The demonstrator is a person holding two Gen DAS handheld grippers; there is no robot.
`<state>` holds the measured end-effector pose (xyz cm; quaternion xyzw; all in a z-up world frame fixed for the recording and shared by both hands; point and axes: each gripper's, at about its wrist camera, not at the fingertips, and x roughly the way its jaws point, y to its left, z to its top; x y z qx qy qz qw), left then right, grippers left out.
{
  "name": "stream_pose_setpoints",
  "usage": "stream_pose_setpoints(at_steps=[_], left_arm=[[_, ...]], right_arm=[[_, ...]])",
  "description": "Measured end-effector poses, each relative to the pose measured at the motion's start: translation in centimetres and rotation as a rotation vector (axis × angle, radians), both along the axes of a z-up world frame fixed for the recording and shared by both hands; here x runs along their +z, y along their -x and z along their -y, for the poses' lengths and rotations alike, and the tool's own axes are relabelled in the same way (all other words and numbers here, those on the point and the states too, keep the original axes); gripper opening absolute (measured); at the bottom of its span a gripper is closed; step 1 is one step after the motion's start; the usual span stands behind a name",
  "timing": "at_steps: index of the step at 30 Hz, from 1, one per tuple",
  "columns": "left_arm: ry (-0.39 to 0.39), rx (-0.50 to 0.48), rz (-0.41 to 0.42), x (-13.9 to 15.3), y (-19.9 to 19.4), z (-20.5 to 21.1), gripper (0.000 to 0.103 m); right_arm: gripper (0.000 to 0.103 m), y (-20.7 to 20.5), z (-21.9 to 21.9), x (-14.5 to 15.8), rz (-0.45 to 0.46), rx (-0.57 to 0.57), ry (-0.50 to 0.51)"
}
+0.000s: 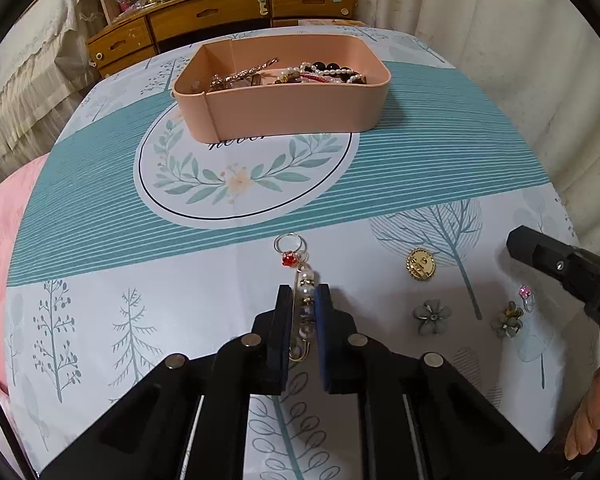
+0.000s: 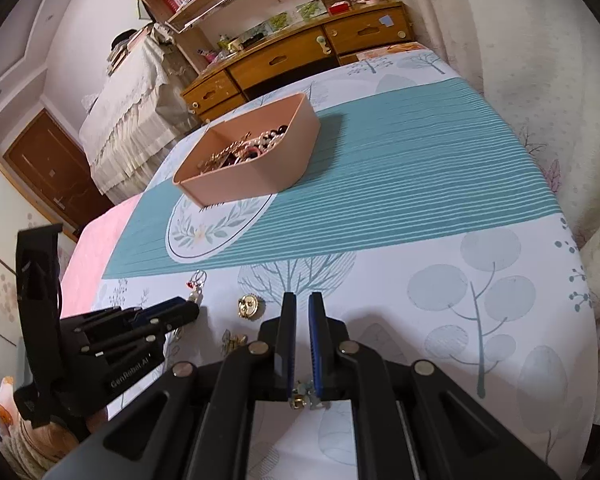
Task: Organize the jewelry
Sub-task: 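Grasp the safety pin with the left tool while the right tool grasps the gold coin pendant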
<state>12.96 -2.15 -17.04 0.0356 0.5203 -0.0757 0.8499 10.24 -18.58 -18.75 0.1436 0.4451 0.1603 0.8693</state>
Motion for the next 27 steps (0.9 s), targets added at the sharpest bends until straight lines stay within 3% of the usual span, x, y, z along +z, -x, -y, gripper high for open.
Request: stream_pose_setpoints(at_steps=[10,16,21,22,25,27], left_arm=[[0.043,0.011,0.016,0.0,0.3,-1.8,0.005],[0.082,0.028,0.008,0.0,0.3,-3.2,0.005],[0.1,0.039,0.005,-0.1,0.2,-4.0,0.005],[0.102,0.04,0.004,-0.2,0.2,-4.1,0.005],[0.114,0.043,0.001,-0.3,0.0,-4.2,0.005],[0.12,0.043,0.002,-0.4,0.0,-4.3,0.005]], right_arm=[[0.006,-0.3,-2.3,-0.7,0.009,0.102,0.054],[0.006,-1.3,-3.6,-1.1,0.014,0.153,0.161],[0.007,-1.3,-4.8,-1.5,-0.006,0.236,0.164],[0.009,-1.1,-5.2,-1.4,0.006,0.248,0.18],[0.04,-0.5,-6.7,-1.2,0.038,0.305,0.216],[0.045,-0.2,-7.6,-1.3,0.06,0.311,0.266]])
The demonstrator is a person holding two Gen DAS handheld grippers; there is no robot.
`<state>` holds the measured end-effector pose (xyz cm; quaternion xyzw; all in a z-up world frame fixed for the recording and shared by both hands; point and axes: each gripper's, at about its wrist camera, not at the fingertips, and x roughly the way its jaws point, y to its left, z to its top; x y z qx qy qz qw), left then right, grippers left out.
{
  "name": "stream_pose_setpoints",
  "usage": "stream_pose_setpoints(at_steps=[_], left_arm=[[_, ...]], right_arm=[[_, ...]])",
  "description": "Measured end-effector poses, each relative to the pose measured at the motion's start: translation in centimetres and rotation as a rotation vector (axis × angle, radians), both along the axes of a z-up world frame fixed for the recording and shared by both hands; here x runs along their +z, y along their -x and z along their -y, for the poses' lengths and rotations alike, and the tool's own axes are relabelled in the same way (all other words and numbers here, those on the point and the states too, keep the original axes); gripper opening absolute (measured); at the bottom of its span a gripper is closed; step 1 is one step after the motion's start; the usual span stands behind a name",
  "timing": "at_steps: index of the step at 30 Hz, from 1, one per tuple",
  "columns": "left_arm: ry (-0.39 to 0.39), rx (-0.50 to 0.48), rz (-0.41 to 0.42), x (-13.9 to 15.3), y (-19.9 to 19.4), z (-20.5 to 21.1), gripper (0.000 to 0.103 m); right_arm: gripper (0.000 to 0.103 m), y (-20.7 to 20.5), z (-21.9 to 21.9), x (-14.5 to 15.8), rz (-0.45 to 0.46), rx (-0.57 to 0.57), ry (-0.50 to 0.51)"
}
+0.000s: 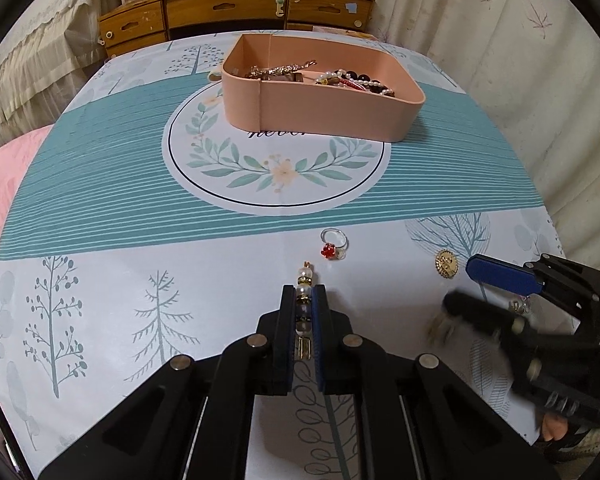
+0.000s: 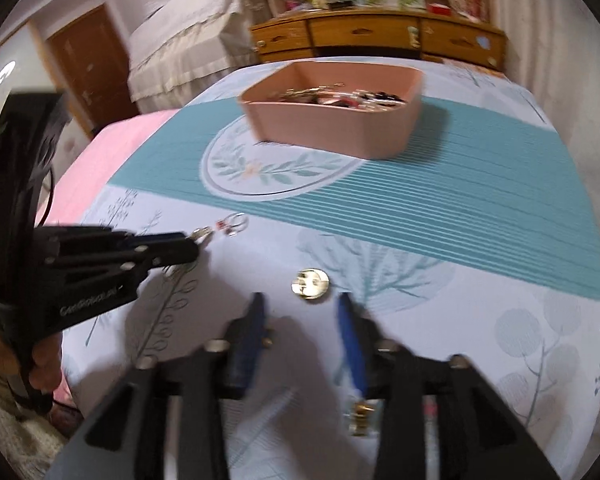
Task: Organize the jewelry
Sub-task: 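Grasp the safety pin with the left tool while the right tool grasps the gold coin pendant, then carry the pin and pendant into the pink box and open both tools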
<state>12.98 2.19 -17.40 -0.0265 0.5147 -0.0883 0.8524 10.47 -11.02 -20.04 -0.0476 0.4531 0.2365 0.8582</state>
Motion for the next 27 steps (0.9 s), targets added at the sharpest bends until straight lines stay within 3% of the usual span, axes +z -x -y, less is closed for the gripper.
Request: stream_pose_setpoints(at_steps=[4,12,14,15,16,22,27], left_arm=[[0.011,0.002,0.001,-0.1,-0.1,-0.3,0.005],[0.024,0.009,0.001,-0.2,-0.1,-0.7,0.005],[0.028,0.005,0.002,-0.1,0.0,-0.7,0.005],[0.03,0.002,0.004,0.0,0.0,-0.7,0.005],[0.034,-0.001,0.004,0.0,0.0,-0.7,0.005],[0.061,-0.012,0.016,1.3,0.0,-0.7,0.005],[0.068,-0.022,0.075,4.5,-1.1,-0.8,0.005]], right_arm=[[0.045,0.1,-1.4,-0.2,0.054,0.0,0.101],[0.044,-0.2,-1.7,-0.3,0.074,0.0,0.135],[0.04,-0.2,-1.8,-0.3,0.085,-0.011,0.156],[0.034,-0.2,-1.8,-0.3,0.086,-0.012,0.156],[0.019,-0.3,-1.7,-0.2,0.086,-0.017,0.152],[0.019,-1.1,-1.3,0.3,0.058,-0.048,0.125],[0.019,-2.3,-0.6,3.5,0.077,-0.062,0.046]])
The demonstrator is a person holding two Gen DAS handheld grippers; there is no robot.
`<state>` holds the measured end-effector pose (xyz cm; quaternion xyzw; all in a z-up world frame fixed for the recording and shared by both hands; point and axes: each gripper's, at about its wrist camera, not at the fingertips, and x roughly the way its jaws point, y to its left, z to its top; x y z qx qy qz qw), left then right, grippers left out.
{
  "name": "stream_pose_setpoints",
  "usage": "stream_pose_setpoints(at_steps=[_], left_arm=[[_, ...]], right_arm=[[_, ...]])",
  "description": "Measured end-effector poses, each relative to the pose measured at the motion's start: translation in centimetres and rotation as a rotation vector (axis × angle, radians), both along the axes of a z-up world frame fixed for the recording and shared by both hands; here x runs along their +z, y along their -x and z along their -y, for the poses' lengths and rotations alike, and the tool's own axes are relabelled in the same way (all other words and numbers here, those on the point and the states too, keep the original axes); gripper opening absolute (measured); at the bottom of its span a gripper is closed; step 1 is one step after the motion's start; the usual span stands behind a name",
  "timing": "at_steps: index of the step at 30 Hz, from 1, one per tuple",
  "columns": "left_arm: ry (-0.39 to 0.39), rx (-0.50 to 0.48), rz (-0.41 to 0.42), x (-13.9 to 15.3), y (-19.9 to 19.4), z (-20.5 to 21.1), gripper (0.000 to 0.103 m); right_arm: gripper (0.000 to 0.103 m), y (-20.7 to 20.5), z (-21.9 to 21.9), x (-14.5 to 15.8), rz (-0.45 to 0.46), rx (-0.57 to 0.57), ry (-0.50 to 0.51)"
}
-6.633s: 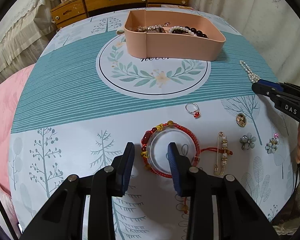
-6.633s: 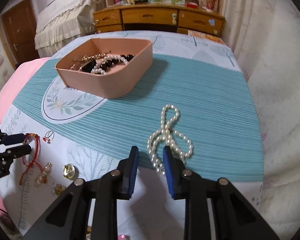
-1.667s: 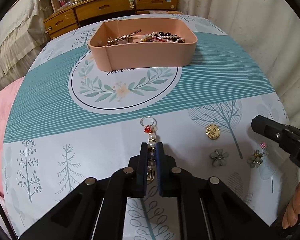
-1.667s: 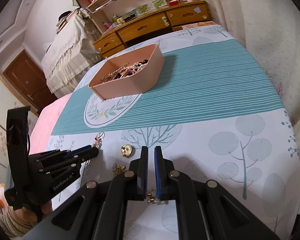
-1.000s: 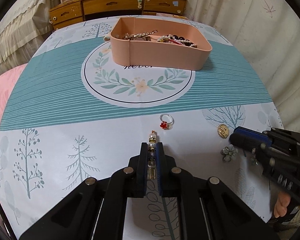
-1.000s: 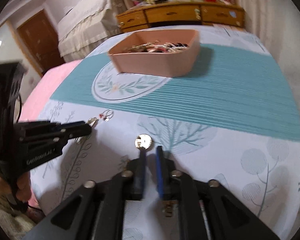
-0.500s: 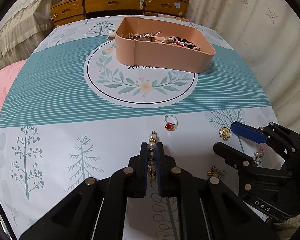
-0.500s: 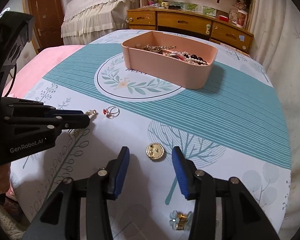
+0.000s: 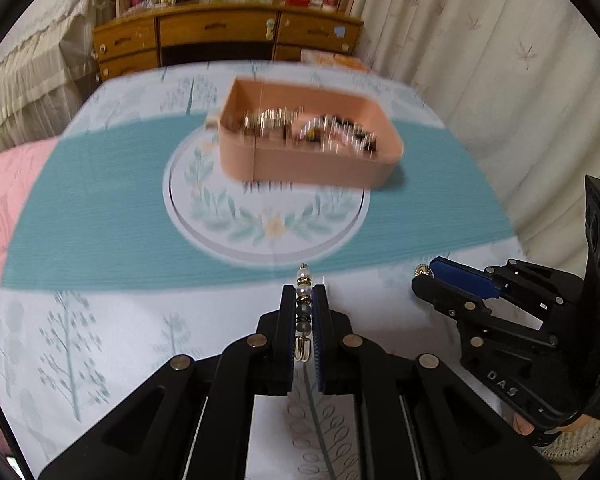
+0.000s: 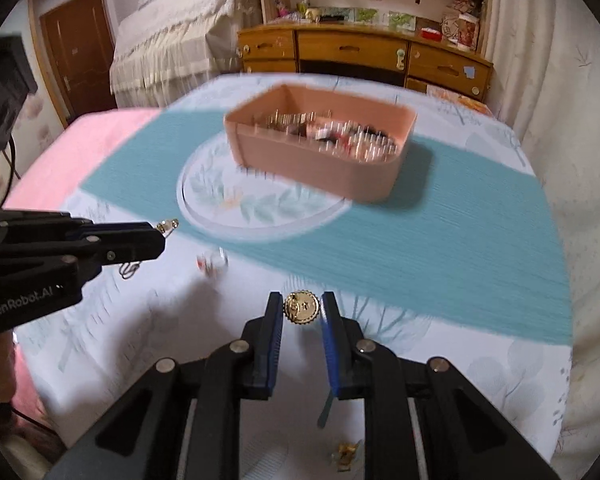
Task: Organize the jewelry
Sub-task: 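Carry the pin and pendant into the pink box and open both tools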
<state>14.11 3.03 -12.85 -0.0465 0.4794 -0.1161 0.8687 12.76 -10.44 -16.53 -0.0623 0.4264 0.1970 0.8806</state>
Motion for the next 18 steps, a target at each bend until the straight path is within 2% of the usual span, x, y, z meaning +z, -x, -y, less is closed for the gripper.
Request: stream_pose_setpoints(at_steps=[6,11,15,18], left_arm=[[-0.025,-0.005,0.075,5.2,-3.1,-0.3,0.005],[-0.052,-0.005,0.144,9.7,-6.8,-0.3,0.005],[-0.058,0.002,0.164,11.6,-10.4,0.2,0.005],[-0.06,0.011,0.142,11.2,-13.5,0.6,0.005]], right_arm=[[0.019,-3.4,1.2,6.5,0.019,-0.022,-0.149],[0.019,-6.8,1.6,11.1,0.067,-0.045,-0.231],[0.019,-10.3,1.9,12.3,0.066,-0.073,-0.316],[0.02,-12.8,2.3,11.4,0.028,-0.102,-0.376]])
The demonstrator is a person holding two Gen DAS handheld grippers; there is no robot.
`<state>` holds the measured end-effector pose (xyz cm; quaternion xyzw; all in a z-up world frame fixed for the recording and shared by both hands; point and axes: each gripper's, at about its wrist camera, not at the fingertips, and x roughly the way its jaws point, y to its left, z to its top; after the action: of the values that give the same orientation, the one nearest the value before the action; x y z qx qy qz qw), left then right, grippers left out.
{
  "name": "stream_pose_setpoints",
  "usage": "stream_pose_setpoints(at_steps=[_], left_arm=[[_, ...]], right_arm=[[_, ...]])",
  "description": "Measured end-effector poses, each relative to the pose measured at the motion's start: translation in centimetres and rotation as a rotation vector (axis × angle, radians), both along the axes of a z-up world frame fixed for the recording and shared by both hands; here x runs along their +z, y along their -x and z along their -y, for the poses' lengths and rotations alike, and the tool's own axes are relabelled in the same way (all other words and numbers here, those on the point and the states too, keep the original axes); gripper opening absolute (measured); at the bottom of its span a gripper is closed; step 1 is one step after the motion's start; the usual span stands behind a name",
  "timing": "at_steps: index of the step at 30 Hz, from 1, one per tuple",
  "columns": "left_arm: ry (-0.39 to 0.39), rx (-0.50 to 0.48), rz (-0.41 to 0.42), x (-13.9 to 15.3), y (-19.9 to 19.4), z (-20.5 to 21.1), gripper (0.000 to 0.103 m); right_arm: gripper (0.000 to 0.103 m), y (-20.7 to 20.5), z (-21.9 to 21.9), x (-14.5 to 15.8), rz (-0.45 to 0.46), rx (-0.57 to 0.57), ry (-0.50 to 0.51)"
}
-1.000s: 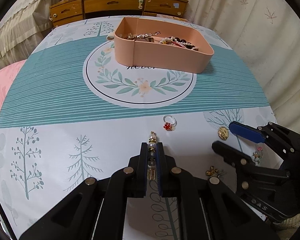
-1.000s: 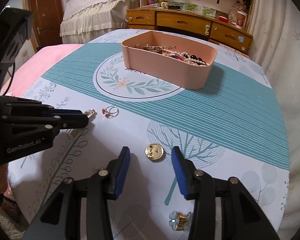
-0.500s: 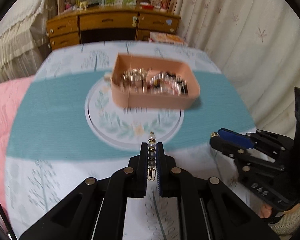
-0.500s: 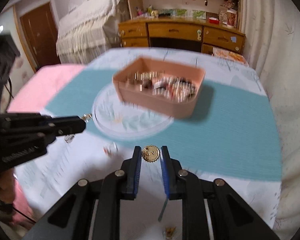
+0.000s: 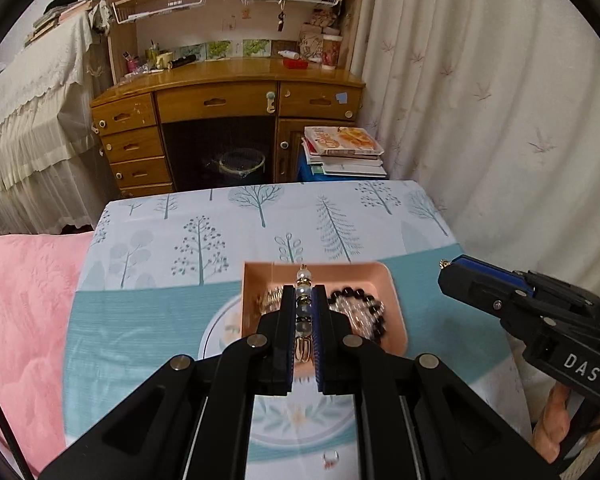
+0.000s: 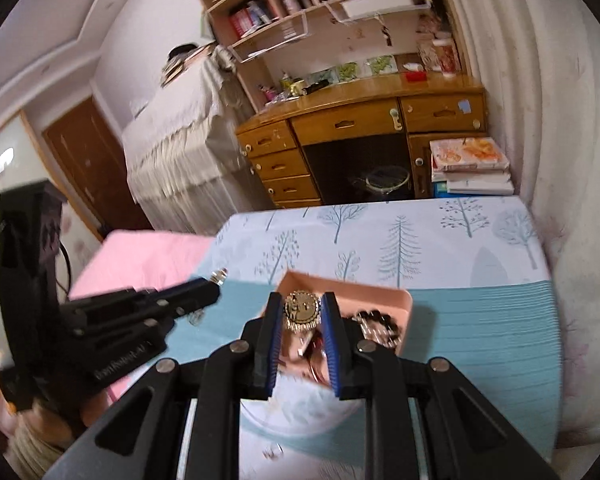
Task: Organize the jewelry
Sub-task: 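Carry the pin and pendant into the pink box and open both tools, then move both open tools back toward the flower brooches on the cloth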
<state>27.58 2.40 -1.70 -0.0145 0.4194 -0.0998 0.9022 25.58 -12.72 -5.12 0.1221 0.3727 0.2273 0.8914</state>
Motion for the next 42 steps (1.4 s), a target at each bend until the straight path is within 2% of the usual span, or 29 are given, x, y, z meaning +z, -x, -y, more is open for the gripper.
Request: stream_pose_setpoints(at_steps=[5,10,11,13,14,15,18,29,42], left_arm=[[-0.005,0.014,-0.073,-3.3,-4.4,0.5,0.005],[-0.001,0.017,-0.113,-6.2,-5.9,0.9,0.006],[-0.004,0.016,-0.121,-6.7,-6.2,1.0,0.012],[-0.006,0.019,-0.129,-7.3,-6.5,1.0,0.034],[-0.006,0.02,-0.13,-7.5,-6.5,1.0,0.053],[-0.01,0.03,-0.125,-7.6,-6.5,0.9,0.064],[-0.031,0.045,-0.102,-7.2,-6.0,0.5,0.066],[-0.044,0.053,-0.091,-5.6,-2.7,-1.0,0.069],[-0.064,-0.019,-0.009,-2.1,5.8,-0.4,0.076]], right_arm=[[0.02,-4.1,-0.1,-2.9,-0.092,-0.022,-0.065],[0.02,-6.3,-1.0,-5.0,-0.134,-0.02,-0.086],[0.021,-6.6,-1.2,-5.3,-0.142,-0.016,-0.088],[0.023,-7.1,-1.4,-5.8,-0.148,-0.014,-0.099],[0.025,-7.2,-1.6,-5.8,-0.146,-0.014,-0.101],[0.029,-7.2,-1.6,-5.8,-0.139,-0.019,-0.101],[0.033,-6.8,-1.8,-5.5,-0.116,-0.025,-0.097],[0.033,-2.9,-1.4,-4.4,-0.089,-0.014,-0.066],[0.033,6.6,0.0,-2.5,-0.027,0.005,0.113]])
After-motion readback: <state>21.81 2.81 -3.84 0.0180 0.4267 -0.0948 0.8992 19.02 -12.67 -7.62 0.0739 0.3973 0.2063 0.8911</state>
